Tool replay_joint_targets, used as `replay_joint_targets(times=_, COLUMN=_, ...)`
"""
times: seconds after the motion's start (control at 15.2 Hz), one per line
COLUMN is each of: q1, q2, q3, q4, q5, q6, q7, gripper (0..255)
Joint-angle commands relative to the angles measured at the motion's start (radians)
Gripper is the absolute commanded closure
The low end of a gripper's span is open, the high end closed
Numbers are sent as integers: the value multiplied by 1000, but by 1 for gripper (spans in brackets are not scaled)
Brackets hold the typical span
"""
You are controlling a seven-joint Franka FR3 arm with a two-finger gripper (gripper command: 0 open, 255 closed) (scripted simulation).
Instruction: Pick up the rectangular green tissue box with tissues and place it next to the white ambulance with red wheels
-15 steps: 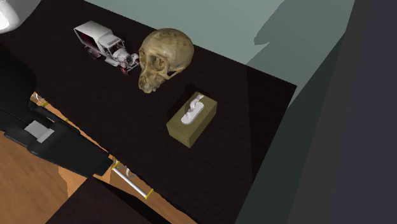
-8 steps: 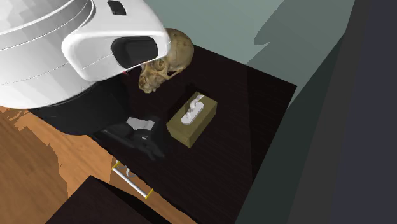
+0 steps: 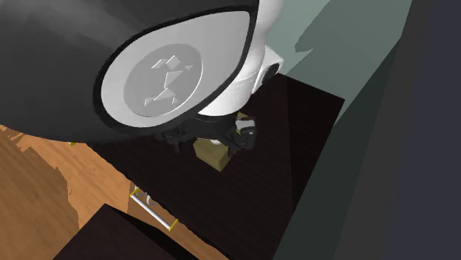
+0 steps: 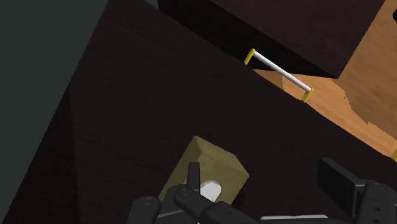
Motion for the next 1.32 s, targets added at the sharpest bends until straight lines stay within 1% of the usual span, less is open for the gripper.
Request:
replay_joint_targets(times=0.0, q1=22, q2=96, q3=-34, q4=56, q5=52, q6=7, q7=-113, gripper=0)
replay_joint_targets(times=0.2, q1=38, q2=246, q3=-68, q4=155, q5=138, q6=-5, q7=-274, gripper=0)
replay_joint_targets(times=0.33, q1=39, q2=347, q3=-75, q4=229, q5=197, q6=-26, q7=-376, gripper=0)
replay_joint_targets(times=0.59, q1=17, q2=546, q3=-58, q4=397, q5=300, q6=-90, q7=-552, gripper=0)
replay_joint_targets(times=0.66, q1=8, q2=595, q3=-48, q4=443, q5=322, q6=-110, q7=-589, gripper=0)
replay_joint_targets(times=0.73, q1=3, q2=616, q3=-42, q4=464, q5=330, q6=-119, q7=-605, gripper=0)
replay_joint_targets(times=1.25, q1=22, q2=617, q3=-29, q4=369, q5=344, q6=-22, q7=-615, gripper=0)
